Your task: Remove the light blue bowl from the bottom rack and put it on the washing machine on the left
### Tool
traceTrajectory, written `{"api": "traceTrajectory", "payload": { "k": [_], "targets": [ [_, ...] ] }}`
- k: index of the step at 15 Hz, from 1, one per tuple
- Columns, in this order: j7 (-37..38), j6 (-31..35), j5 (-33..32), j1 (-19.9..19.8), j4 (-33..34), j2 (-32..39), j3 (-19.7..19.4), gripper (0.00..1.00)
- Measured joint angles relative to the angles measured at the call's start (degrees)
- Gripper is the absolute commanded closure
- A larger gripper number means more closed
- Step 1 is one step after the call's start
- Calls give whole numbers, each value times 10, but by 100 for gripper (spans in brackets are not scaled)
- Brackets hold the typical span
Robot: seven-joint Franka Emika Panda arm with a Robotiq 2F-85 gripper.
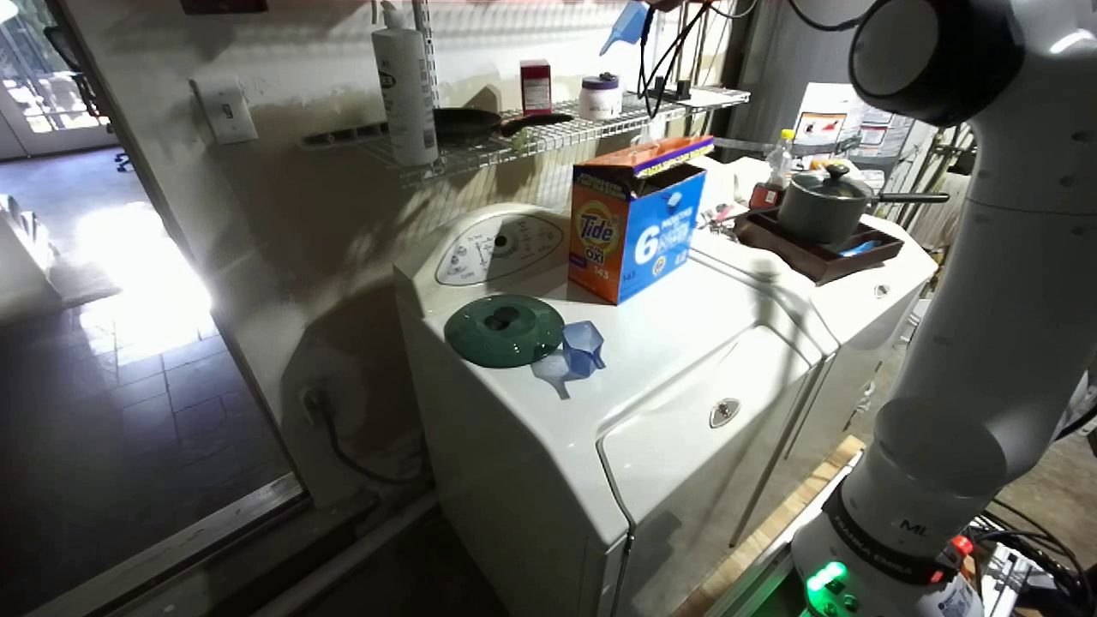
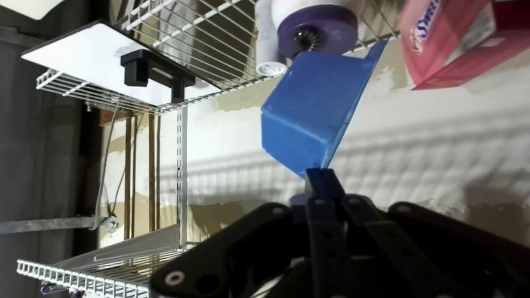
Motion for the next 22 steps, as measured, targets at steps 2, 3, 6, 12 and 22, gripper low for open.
{"api": "traceTrajectory", "payload": {
  "k": [2, 3, 6, 12, 22],
  "targets": [
    [0, 12, 39, 1, -51, -45, 11, 100],
    [0, 13, 60, 1, -76, -67, 15, 100],
    [-2, 13, 132, 4, -157, -130, 27, 100],
    [-42, 0, 311, 12, -289, -222, 56, 99],
    [-61, -1, 360, 12, -305, -230, 74, 100]
  ]
}}
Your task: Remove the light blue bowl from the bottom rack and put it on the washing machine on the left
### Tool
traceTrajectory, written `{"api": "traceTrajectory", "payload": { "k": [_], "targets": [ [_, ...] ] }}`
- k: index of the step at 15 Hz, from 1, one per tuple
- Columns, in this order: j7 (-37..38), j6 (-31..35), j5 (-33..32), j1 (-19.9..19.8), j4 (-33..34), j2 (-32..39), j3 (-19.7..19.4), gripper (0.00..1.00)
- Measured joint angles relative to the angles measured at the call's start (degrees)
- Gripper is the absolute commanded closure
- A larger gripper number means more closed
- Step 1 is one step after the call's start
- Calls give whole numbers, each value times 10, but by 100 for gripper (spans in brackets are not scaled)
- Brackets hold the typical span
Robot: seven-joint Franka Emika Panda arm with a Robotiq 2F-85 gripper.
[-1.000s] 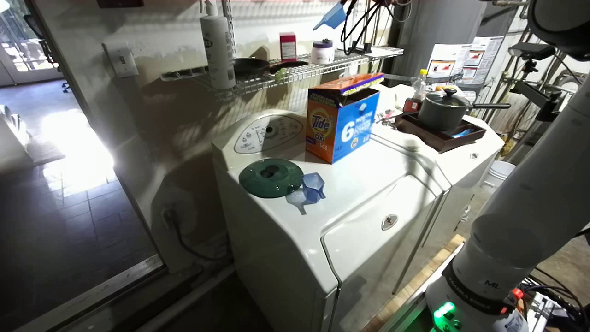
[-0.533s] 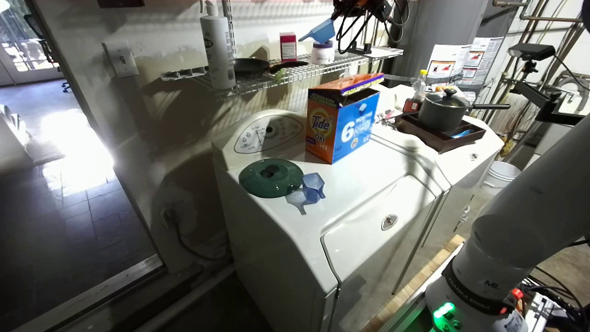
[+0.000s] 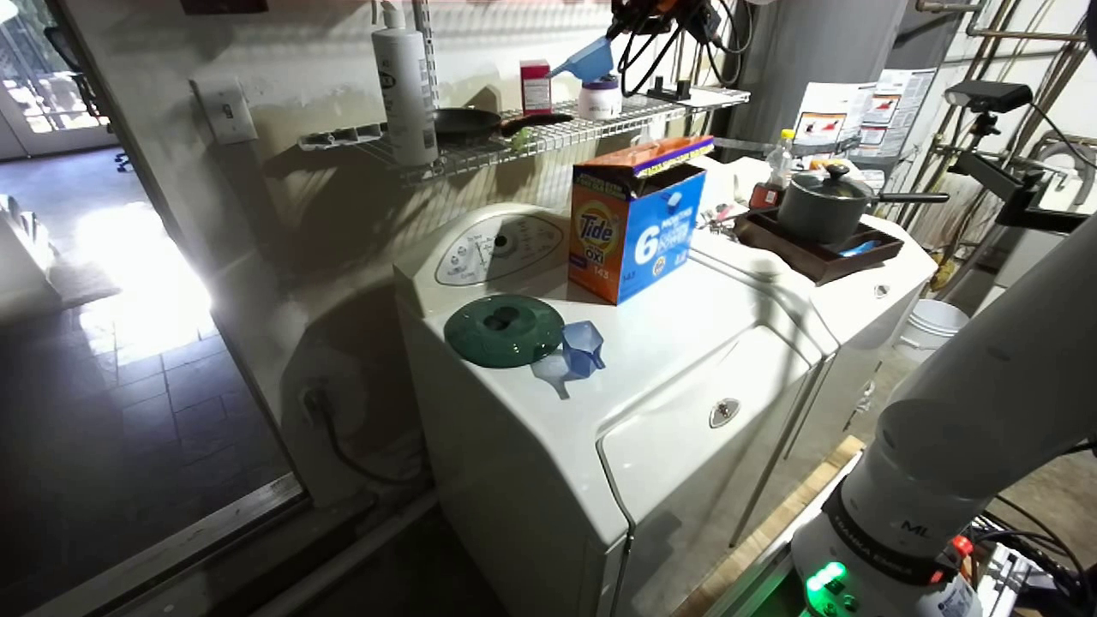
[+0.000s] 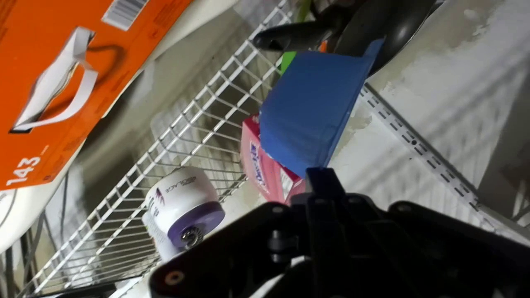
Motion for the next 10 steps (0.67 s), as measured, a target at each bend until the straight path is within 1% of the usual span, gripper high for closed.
{"api": "traceTrajectory", "payload": {
  "k": [6, 10],
  "targets": [
    [1, -2, 95, 38, -76, -31, 42, 100],
    [6, -25, 119, 44, -138, -42, 51, 100]
  ]
}}
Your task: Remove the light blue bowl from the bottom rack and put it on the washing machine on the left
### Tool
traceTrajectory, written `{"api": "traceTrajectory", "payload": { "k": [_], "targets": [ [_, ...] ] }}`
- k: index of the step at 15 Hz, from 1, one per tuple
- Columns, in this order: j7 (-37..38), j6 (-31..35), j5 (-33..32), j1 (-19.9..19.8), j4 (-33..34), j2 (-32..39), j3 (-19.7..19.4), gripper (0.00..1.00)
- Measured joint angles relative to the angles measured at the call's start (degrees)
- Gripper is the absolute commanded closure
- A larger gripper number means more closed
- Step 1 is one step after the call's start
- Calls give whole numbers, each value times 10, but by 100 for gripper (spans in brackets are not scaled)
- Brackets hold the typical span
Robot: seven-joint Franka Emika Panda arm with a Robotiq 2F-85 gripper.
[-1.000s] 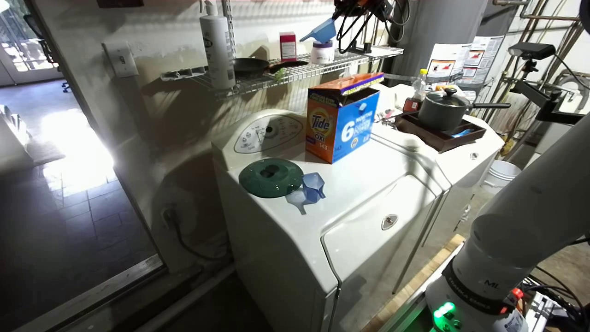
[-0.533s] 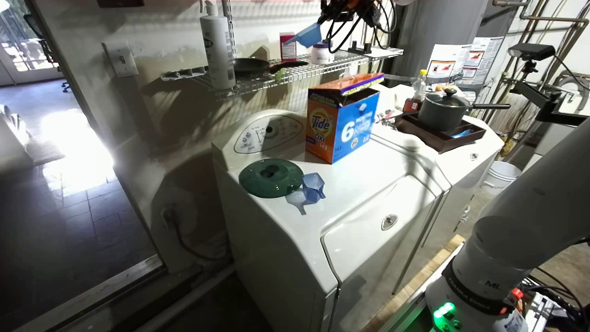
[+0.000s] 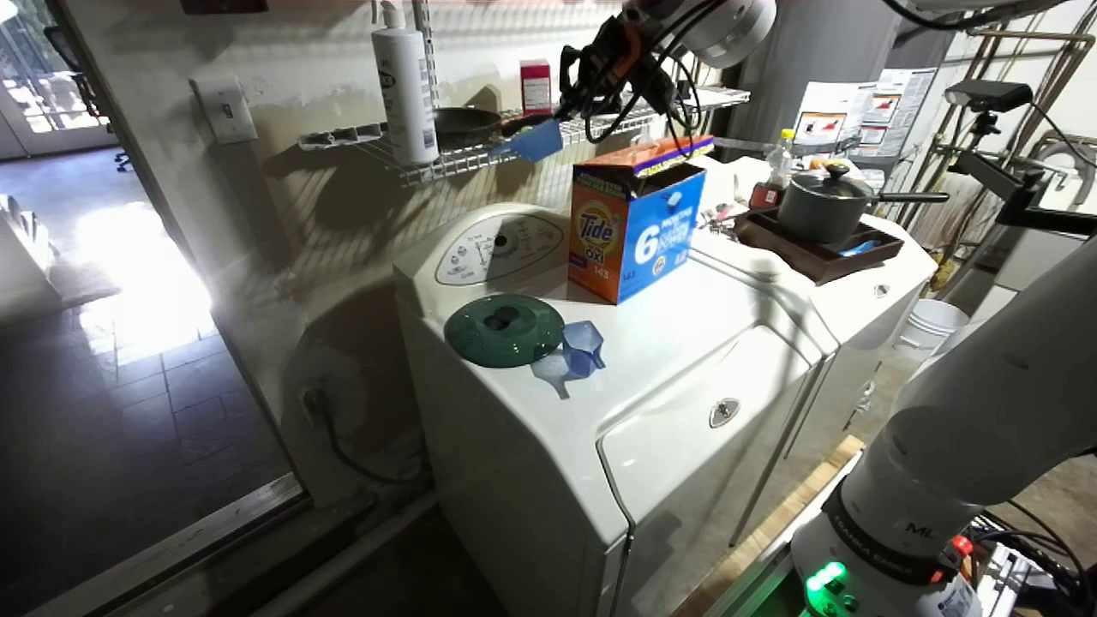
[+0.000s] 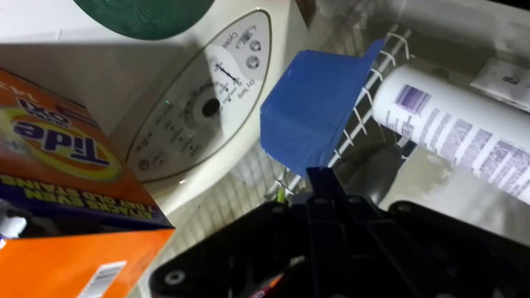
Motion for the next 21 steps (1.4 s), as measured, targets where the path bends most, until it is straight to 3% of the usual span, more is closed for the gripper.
{"api": "traceTrajectory", "payload": {
  "k": [13, 17, 21],
  "targets": [
    [-59, -6, 4, -3, -178, 7, -4, 100],
    [-57, 33, -20, -20, -230, 8, -3, 100],
    [-22, 117, -68, -55, -281, 8, -1, 100]
  ]
}}
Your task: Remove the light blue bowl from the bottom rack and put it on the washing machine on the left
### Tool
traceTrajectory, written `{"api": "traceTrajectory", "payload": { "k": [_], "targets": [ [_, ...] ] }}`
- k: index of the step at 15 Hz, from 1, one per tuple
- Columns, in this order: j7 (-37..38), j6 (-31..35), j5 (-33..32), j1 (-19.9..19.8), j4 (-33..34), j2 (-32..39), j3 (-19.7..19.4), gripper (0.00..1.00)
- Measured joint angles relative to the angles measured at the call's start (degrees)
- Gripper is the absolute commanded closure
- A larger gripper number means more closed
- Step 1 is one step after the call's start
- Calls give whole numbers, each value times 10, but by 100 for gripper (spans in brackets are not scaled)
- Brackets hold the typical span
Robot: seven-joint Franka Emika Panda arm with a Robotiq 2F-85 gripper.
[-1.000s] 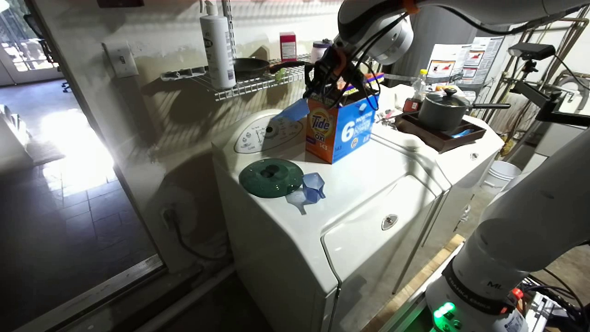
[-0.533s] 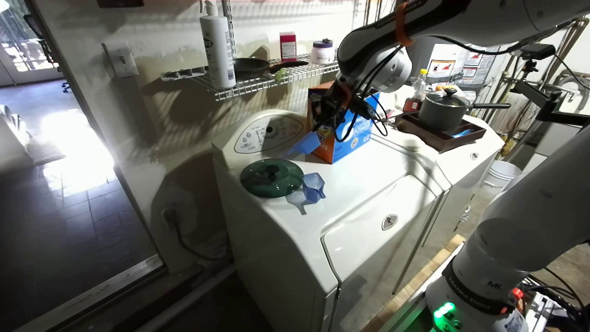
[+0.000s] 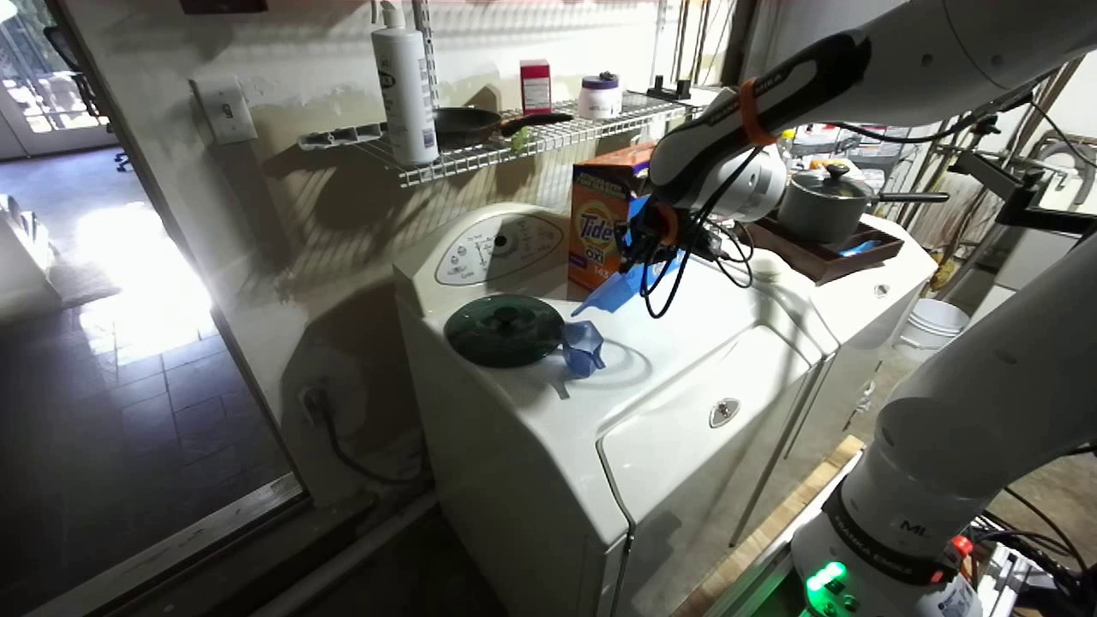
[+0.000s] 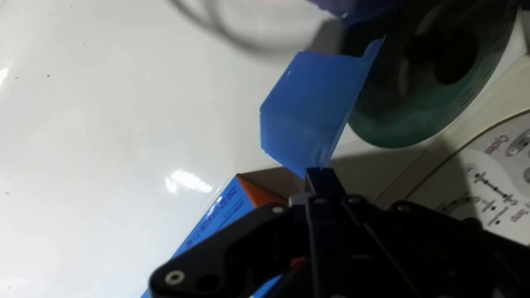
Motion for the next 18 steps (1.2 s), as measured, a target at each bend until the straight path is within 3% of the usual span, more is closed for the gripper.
{"api": "traceTrajectory", "payload": {
  "k": [6, 15, 16, 18],
  "targets": [
    [55, 82, -31, -40, -47, 1, 6, 100],
    [75, 98, -31, -40, -63, 16, 6, 98],
    [76, 98, -31, -40, -63, 19, 6, 77],
    [79, 98, -30, -40, -63, 24, 6, 71]
  ]
}}
